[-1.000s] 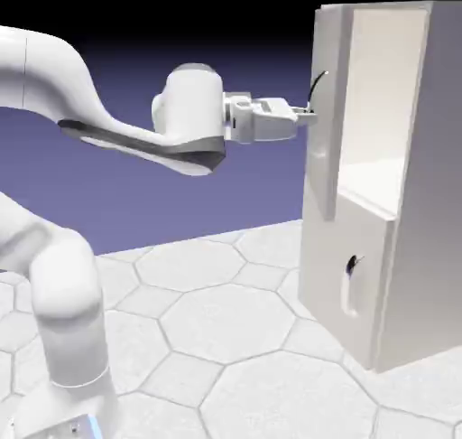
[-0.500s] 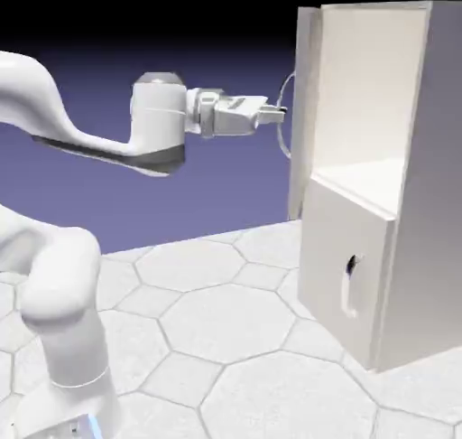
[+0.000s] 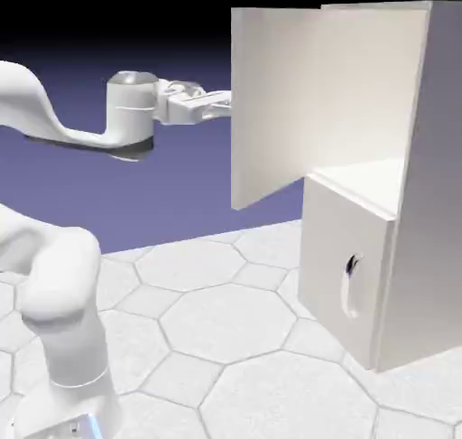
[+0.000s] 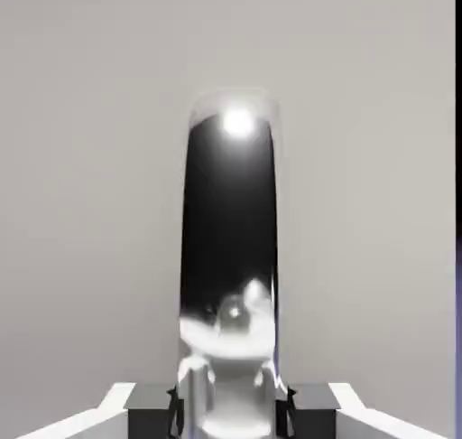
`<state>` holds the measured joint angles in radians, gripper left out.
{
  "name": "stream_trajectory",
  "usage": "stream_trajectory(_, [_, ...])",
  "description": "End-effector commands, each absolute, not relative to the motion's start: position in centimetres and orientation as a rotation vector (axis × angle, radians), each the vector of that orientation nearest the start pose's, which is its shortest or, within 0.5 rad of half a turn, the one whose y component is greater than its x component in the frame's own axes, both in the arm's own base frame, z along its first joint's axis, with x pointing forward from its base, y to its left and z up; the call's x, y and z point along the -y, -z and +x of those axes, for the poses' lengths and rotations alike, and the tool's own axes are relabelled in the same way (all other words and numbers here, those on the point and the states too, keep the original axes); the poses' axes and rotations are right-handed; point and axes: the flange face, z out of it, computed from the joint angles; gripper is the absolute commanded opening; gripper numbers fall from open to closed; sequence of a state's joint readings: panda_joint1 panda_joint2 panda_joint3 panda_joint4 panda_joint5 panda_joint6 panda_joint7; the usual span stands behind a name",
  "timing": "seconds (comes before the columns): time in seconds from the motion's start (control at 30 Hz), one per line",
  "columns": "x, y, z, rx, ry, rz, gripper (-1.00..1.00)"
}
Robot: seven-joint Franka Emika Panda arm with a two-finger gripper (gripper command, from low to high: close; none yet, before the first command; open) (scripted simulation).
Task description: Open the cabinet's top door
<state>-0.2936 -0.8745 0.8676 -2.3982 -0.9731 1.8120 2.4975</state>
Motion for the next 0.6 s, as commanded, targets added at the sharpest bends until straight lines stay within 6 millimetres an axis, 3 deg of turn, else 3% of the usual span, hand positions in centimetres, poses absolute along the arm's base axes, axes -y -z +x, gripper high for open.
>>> stream_trajectory(0.0, [-22.2, -57.8, 31.2, -1.939, 2.365, -1.405, -1.00])
stream_trajectory(0.3, [-29.0, -57.8, 32.5, -2.234, 2.450, -1.232, -1.00])
stream_trajectory(0.57, [-33.2, -57.8, 34.2, -2.424, 2.491, -1.098, -1.00])
